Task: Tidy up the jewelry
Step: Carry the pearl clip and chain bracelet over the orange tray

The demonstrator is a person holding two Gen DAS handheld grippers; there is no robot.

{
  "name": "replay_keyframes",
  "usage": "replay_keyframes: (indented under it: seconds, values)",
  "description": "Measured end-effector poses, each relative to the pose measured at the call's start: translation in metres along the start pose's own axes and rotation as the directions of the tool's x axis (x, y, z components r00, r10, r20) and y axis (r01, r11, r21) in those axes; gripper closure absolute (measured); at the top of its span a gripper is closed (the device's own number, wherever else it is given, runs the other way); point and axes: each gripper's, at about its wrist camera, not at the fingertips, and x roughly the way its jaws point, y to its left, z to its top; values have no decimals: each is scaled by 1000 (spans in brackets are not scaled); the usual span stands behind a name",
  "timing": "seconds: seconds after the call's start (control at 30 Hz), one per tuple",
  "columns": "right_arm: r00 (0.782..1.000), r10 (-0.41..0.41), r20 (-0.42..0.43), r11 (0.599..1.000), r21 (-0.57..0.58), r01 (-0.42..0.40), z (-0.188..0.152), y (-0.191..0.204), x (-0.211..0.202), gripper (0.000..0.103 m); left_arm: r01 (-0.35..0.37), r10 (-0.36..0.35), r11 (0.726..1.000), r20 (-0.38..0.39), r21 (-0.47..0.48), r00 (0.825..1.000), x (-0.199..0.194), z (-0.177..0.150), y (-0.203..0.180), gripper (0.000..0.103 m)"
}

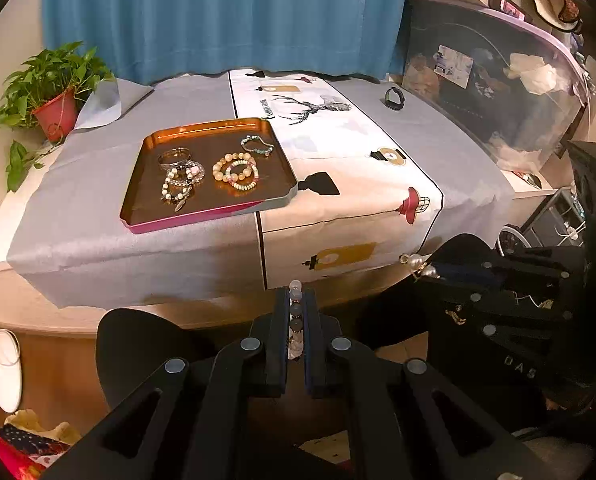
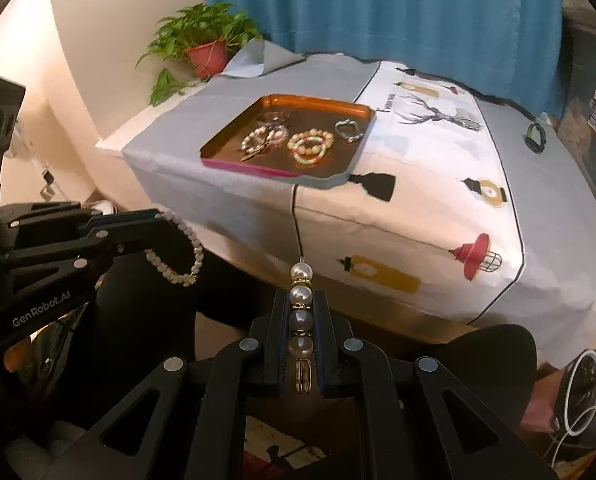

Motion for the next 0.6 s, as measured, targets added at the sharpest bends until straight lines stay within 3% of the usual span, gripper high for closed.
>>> replay_keyframes:
  seconds: [0.6]
  values:
    - [999, 4, -33, 1000, -18, -5, -3, 11, 7, 91, 1, -1, 1000, -15, -4, 1000, -1, -7, 3, 99]
